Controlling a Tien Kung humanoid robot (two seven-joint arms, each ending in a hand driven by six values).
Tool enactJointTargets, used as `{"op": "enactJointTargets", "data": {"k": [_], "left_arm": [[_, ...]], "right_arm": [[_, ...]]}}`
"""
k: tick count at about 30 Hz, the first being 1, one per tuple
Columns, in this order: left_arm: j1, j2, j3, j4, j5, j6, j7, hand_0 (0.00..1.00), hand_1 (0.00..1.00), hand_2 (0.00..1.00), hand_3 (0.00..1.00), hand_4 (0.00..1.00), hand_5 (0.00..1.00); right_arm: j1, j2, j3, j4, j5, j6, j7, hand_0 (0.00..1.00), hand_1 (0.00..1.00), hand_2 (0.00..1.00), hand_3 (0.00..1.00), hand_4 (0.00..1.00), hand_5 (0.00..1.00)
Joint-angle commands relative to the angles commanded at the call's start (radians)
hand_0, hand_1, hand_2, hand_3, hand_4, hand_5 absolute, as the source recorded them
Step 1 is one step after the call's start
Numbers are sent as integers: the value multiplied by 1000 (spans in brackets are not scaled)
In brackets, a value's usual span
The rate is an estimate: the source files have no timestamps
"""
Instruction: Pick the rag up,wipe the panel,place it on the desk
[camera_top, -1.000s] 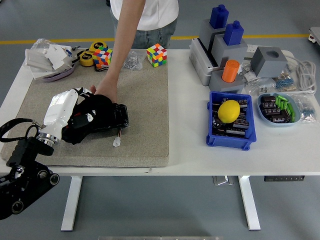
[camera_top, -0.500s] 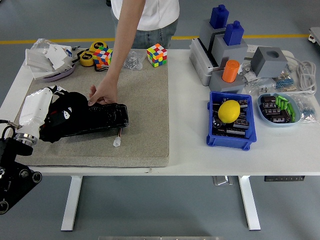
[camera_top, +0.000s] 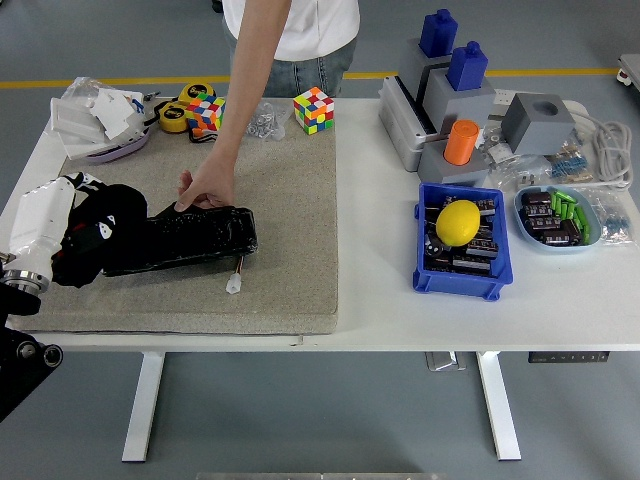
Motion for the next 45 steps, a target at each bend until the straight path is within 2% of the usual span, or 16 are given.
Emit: {"op": "enactJointTargets", "data": {"k": [8,14,32,45], "left_arm": [[13,4,-20,-1,8,0,-1,168,97,489,557,512,2],[6,2,-9,-2,0,0,-2,168,96,489,556,512,2],[-46,-31,90,-8,-27,0,-1,167,95,489,556,511,2],[-105,-53,198,-37,-43,0,8,165,94,490,557,511,2]], "right_arm": [[0,-1,-2,0,0,2,-2,753,647,694,593,963,583],[2,1,-3,0,-1,3,-2,752,647,694,593,964,583],[4,-2,-6,0,0,4,-3,754,647,695,593,964,583],[5,-4,-11,0,4,6,1,753,647,695,592,964,582]]}}
